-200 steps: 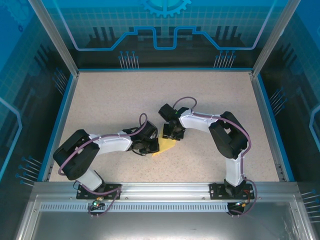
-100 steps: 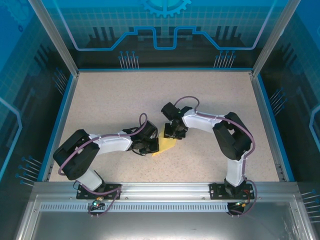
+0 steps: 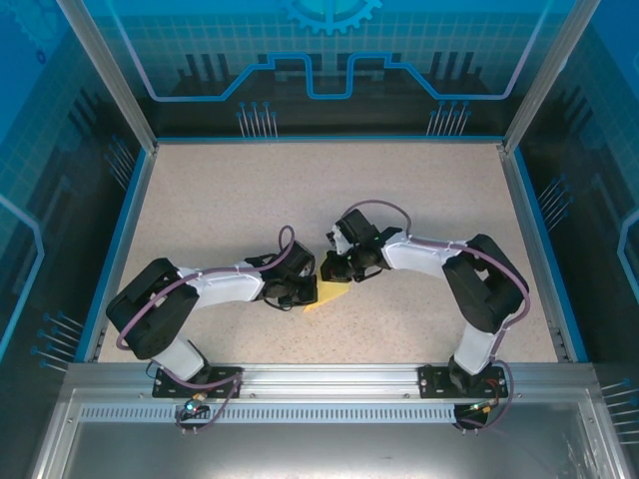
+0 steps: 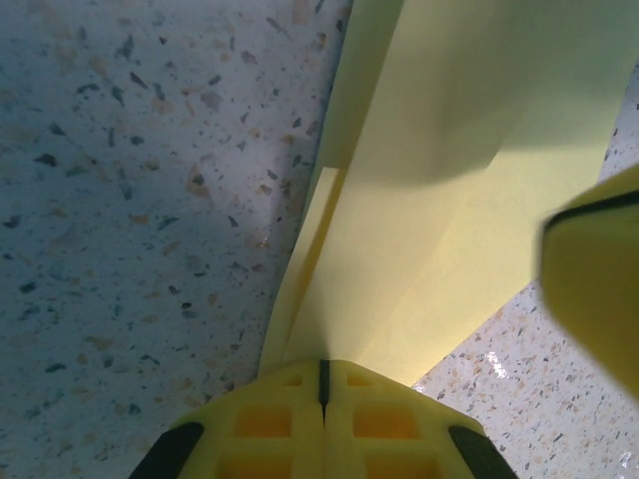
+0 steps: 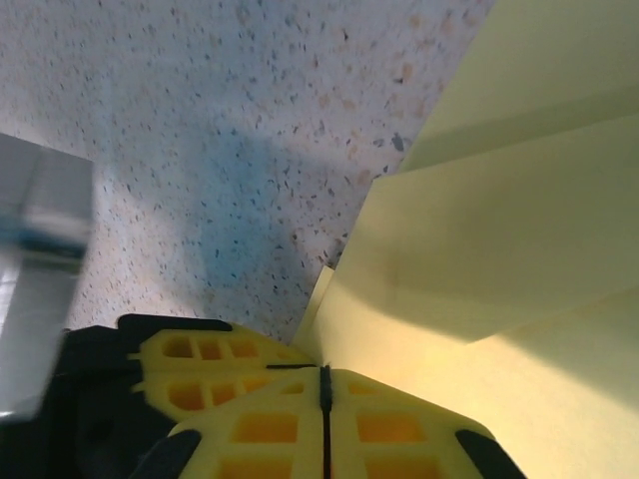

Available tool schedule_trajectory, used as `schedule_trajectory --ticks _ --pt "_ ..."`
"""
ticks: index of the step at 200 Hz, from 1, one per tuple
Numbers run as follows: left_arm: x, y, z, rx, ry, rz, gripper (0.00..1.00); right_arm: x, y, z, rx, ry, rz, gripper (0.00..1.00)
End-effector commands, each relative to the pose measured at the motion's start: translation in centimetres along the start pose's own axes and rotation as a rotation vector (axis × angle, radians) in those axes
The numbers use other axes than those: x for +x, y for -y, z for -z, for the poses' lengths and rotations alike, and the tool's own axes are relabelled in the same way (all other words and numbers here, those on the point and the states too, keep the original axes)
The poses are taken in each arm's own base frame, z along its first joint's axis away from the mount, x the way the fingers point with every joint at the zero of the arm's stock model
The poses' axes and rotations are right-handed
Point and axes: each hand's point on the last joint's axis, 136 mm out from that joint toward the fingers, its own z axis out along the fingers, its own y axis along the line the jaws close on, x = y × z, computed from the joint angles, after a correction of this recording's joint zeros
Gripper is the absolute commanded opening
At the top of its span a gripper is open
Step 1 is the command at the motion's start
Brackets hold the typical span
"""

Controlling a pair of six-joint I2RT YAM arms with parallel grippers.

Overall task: Fold a paper plane with a square sheet of paper (pick it up from the middle)
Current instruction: Fourth fold the wing at the center of the table.

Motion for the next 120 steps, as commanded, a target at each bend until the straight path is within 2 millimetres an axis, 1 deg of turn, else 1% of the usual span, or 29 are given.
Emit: schedule_trajectory --ticks 1,20,48,101,120 --pt "1.6 -2.0 -0.6 -0.08 -0.063 0.011 0.0 -0.5 -1.2 -0.8 -0.093 -0.004 0.037 0.05" --pt "1.5 -2.0 -0.6 -0.08 -0.063 0.011 0.0 -0.1 -0.4 -1.9 -0.085 -0.03 0.021 0.04" --pt "1.5 -1.9 -0.6 -0.078 -0.062 0.011 0.0 0.2 0.6 -2.8 -0.068 -0.046 0.004 0.03" --pt "1.3 -1.7 -0.4 -0.074 -0.056 0.008 0.0 0.6 2.8 -3.8 -0.045 -0.056 -0.047 0.03" --pt "1.0 -1.2 -0.2 -0.061 -0.049 0.003 0.0 0.8 3.6 -4.1 -0.031 -0.059 -0.061 0.03"
